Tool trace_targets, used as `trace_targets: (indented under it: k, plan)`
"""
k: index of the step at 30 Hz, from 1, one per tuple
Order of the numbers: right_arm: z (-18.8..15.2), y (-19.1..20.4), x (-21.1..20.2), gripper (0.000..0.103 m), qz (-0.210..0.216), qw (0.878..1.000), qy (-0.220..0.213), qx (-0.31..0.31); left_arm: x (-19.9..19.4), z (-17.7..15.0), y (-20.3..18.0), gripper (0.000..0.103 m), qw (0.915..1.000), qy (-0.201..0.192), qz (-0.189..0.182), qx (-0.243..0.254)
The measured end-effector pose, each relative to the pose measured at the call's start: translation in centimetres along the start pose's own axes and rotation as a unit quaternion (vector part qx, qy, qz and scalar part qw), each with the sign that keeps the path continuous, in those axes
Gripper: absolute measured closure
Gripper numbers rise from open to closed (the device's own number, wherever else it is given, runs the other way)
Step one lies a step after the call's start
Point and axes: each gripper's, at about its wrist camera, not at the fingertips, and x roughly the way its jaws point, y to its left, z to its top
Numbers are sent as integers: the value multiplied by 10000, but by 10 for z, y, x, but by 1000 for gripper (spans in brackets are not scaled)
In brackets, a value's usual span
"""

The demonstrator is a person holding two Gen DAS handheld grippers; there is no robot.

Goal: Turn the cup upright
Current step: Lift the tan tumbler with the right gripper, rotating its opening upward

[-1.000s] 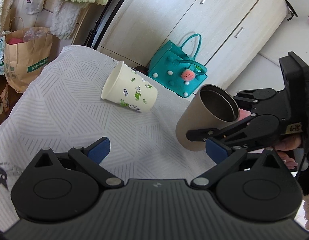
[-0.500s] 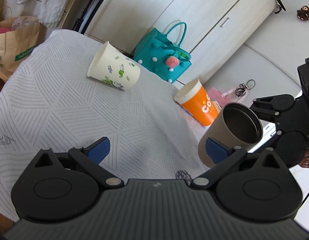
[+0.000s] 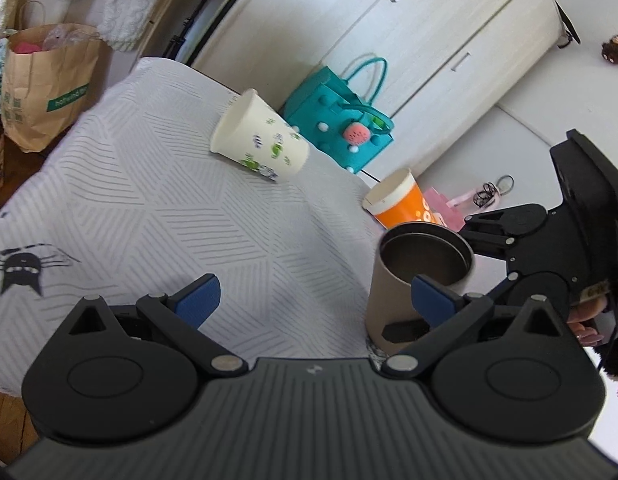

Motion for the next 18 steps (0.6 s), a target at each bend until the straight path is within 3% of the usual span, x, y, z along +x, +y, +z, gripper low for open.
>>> trace_targets:
  k: [9,18]
  plan:
    - [15,-17,24,22,230,9984,-295,416,1,4,7,0,9999,24,155,-47]
    - [7,-28,36,22,339,9960,-433,707,11,1,-1,0,9996,197,159,-92]
